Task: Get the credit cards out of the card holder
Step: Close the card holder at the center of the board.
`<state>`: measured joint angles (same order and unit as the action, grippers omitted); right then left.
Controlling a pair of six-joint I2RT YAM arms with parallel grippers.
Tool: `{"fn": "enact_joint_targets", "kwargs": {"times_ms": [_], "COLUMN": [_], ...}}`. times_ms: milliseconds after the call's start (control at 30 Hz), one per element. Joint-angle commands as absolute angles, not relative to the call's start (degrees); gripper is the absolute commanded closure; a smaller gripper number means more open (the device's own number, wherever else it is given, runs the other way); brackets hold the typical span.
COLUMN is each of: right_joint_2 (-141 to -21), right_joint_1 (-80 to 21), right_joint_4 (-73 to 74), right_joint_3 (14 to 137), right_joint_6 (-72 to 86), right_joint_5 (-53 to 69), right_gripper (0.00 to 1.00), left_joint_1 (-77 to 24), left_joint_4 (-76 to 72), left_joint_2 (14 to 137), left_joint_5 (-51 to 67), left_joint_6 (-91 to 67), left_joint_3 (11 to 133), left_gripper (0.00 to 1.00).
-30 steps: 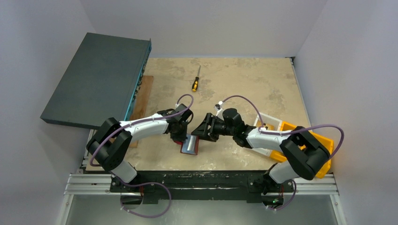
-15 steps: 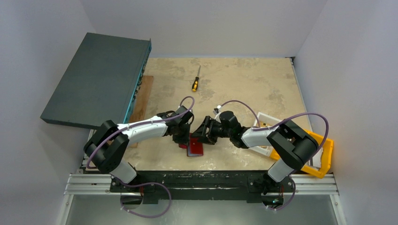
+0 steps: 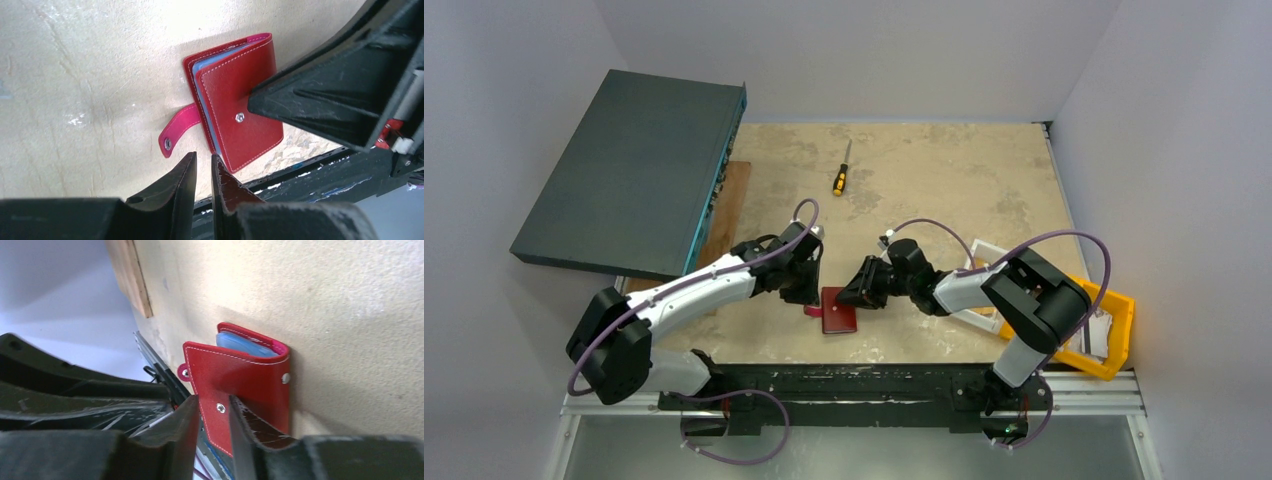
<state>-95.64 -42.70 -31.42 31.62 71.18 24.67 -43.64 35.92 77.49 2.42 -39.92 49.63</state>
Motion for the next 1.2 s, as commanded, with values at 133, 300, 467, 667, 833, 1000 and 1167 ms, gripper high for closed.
{"fn": "enact_joint_targets", "kwargs": {"times_ms": [133,300,467,667,833,1000,1167], "right_joint_2": [-99.2,-100.1,-100.7,-98.5,-93.7,-87.5,-80.7], "right_joint_1": [-43.2,-44.5,-45.3,-45.4,-45.4,-45.2,-44.7], "right_joint_4": [-18.3,-10.6,-10.4,-13.7,-13.7,-9.1,-3.1], "right_joint_3": [38.2,40.9,40.8,40.0,41.5,45.1,48.7], "right_joint_6": [66.1,63.0,62.9,62.8,62.0,59.8,57.4], "right_joint_5": [19.1,13.0,11.8,13.2,13.9,12.8,7.2], "right_gripper": [0.93,0.95,0.97,0.97,0.92,0.78,0.51], "left_joint_1": [-43.6,-43.6,-43.4,-42.9,-42.3,-41.6,-40.5], "left_joint_4": [38.1,37.8,38.0,38.4,39.4,40.9,42.6], "left_joint_2": [73.9,74.3,73.8,73.0,71.7,68.6,65.0], "left_joint_5": [0.8,1.1,1.2,1.8,2.4,1.8,1.0], "left_joint_6": [-39.9,-39.4,-38.9,-38.3,-38.0,-37.4,-36.0], "left_joint_3": [51.2,52.3,53.2,54.8,56.6,58.9,63.0], "left_gripper": [0.84,0.85,0.85,0.85,0.85,0.84,0.83]}}
